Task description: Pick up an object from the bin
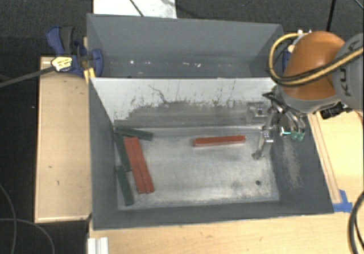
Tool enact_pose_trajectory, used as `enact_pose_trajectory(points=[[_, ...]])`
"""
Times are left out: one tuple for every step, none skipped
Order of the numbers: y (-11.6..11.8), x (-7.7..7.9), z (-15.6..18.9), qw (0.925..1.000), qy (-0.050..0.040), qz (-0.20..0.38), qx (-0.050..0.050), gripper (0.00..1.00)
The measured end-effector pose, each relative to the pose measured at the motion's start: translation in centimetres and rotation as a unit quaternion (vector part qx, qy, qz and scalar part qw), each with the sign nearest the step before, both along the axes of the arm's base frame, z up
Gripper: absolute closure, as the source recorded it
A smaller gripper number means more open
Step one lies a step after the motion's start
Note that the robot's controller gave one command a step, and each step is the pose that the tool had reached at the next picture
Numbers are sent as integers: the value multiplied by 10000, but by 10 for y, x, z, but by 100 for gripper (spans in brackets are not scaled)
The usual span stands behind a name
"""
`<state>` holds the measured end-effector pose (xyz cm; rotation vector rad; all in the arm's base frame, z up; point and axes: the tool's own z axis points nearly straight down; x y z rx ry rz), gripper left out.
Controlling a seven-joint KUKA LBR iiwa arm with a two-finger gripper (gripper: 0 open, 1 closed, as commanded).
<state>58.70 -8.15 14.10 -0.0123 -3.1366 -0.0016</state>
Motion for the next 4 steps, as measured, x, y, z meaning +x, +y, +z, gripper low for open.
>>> enact_pose_trajectory(points=[[0,2,5,10000,-40,10,-7,0],[38,7,-50,10000,-73,39,-9,0],[53,-7,-68,10000,-30,79,-5,100],[53,-7,-68,10000,-29,87,-4,0]])
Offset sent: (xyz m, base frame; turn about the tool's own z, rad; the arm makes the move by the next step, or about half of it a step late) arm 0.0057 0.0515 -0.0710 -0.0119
